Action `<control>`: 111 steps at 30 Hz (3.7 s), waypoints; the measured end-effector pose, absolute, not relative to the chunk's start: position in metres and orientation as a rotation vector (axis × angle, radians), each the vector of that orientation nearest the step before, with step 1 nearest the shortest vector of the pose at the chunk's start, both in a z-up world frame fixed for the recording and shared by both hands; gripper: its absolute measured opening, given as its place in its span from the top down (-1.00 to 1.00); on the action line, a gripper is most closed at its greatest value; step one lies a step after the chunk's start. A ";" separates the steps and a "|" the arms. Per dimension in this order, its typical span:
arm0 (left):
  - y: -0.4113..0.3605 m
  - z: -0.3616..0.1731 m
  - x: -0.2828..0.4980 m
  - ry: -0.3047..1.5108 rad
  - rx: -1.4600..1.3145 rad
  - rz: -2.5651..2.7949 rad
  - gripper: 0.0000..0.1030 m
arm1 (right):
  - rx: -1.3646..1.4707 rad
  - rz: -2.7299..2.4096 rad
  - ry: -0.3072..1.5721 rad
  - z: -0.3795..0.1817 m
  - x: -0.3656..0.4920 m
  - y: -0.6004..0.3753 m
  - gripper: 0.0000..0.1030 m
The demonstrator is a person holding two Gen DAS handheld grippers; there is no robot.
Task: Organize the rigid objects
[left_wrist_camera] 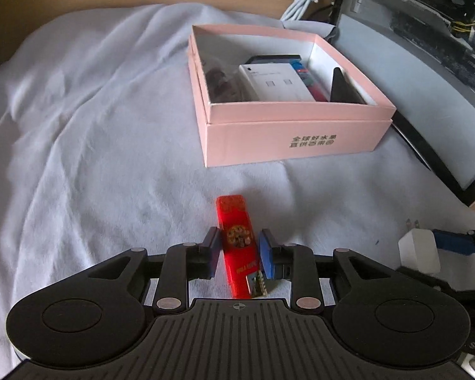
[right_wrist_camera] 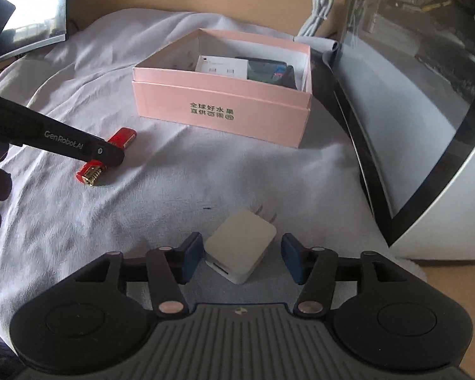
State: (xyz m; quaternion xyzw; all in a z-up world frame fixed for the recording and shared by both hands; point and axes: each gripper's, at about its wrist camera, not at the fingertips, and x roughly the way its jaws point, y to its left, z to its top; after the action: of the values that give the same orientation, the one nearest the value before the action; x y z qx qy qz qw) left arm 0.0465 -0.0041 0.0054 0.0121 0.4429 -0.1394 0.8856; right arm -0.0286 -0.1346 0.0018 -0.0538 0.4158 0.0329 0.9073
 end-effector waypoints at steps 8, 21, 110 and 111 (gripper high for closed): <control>-0.003 0.006 0.056 0.929 0.001 -0.292 0.45 | -0.043 0.100 0.867 0.000 -0.021 -0.136 0.14; 0.011 0.026 0.009 0.882 0.070 -0.525 0.50 | -0.070 0.190 0.809 0.062 -0.041 -0.147 0.37; 0.011 -0.019 0.029 0.709 0.030 -0.101 -0.85 | 0.020 -0.046 0.704 -0.026 0.027 -0.142 -1.00; 0.011 -0.019 0.029 0.710 0.030 -0.101 -0.86 | 0.019 -0.048 0.704 -0.026 0.027 -0.140 -1.00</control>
State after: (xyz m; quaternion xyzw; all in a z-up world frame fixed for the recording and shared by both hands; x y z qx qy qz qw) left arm 0.0291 0.0109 -0.0190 0.0145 0.3473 -0.0493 0.9363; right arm 0.0271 -0.1405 -0.0263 0.0091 0.3447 -0.0233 0.9384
